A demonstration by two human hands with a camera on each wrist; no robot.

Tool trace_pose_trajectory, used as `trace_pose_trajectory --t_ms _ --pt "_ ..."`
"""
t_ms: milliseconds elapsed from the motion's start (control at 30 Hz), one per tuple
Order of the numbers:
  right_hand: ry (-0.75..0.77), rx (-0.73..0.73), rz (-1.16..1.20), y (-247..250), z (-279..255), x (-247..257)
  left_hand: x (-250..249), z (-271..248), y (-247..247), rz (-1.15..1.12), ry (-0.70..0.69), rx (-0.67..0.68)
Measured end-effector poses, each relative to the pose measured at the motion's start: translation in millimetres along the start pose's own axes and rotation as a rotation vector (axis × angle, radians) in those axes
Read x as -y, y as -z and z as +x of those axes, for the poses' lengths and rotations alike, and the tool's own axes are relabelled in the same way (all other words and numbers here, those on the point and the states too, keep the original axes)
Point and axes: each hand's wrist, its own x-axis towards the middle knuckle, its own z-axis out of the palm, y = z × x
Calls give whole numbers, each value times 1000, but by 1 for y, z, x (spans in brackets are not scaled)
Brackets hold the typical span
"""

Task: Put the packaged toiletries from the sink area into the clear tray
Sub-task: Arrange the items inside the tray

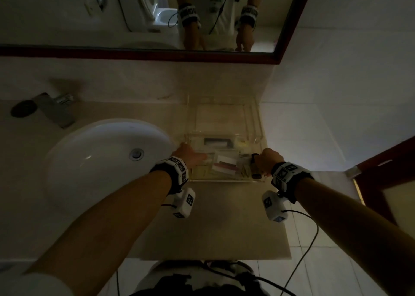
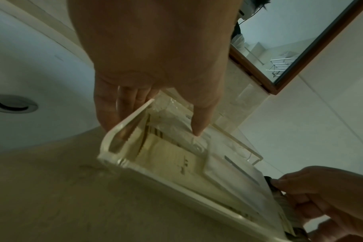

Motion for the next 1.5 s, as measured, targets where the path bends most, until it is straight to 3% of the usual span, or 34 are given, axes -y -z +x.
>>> trace_pose_trajectory --t_ms 400,567,767,967,1033,1133,1333,1500 --pt "-31 -62 4 2 17 10 -8 11 5 -70 -40 -44" --pt "-4 -69 42 2 22 12 -4 17 3 -111 -117 -75" --pt "34 -79 87 2 13 5 -5 8 -3 241 -299 -220" --pt "277 -100 -50 0 -5 5 -15 3 -12 700 -621 28" --pt "308 -30 -191 -3 -7 4 -15 1 -14 805 -619 98" --pt "350 16 -389 -8 -9 1 -17 -5 -14 880 -615 95" --pt "449 -124 -535 -11 -12 -4 -19 -10 -12 906 -671 10" --pt "478 -155 -643 -14 -7 -5 -20 -8 -13 909 -664 -25"
